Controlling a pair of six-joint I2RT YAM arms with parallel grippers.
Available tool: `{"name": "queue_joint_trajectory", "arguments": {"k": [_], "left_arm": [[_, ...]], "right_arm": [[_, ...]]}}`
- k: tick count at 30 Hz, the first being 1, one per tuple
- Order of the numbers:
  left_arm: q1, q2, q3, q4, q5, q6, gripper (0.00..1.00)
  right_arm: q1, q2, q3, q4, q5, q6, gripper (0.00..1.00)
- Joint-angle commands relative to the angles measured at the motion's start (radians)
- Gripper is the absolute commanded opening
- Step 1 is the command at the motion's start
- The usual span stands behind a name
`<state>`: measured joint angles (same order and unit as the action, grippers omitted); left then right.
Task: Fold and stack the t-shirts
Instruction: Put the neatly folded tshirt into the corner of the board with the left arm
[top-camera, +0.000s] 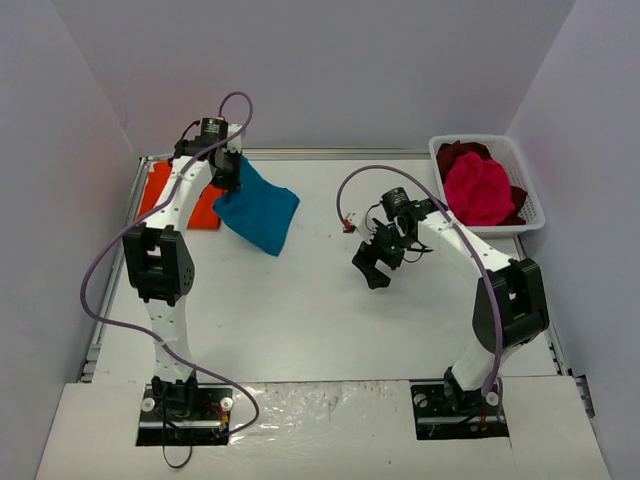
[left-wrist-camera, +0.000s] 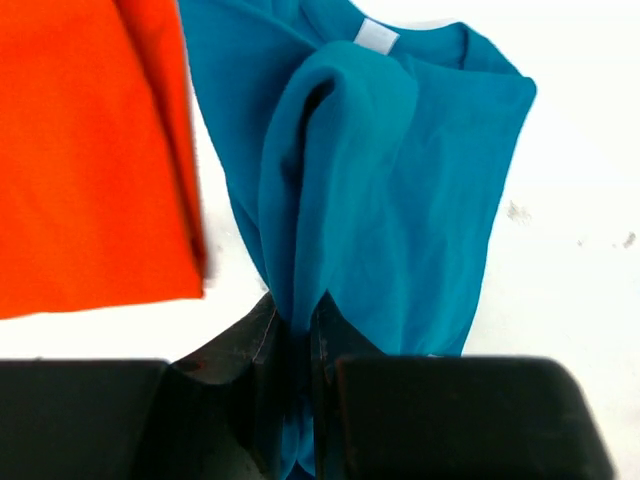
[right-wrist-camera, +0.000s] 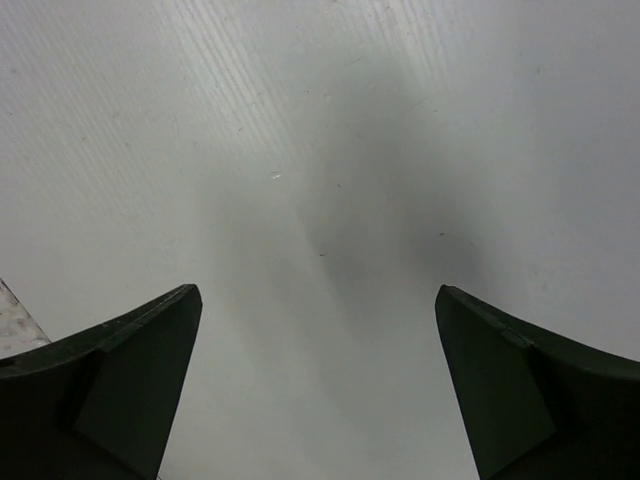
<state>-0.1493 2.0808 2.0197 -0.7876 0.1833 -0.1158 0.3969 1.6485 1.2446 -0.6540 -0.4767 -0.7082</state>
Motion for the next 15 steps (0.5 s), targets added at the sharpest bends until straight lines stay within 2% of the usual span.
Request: {"name": "queue_joint_trajectory", "arguments": {"k": [1, 10, 15], "left_arm": [[-0.015, 0.016, 0.083, -0.073, -0.122, 0.057, 0.02], [-0.015, 0.087, 0.261, -0.116, -0.212, 0.105, 0.02], [-0.009, 0.096, 0.3, -0.111, -0.287, 0.162, 0.02]], "right_arm": [[-0.032, 0.019, -0.019, -0.027, -0.089, -0.02, 1.0], [-0.056, 0.06, -0.048, -0.019, -0.135, -0.042, 1.0], [-0.056, 0.079, -0.053, -0.019, -0.134, -0.047, 1.0]]}}
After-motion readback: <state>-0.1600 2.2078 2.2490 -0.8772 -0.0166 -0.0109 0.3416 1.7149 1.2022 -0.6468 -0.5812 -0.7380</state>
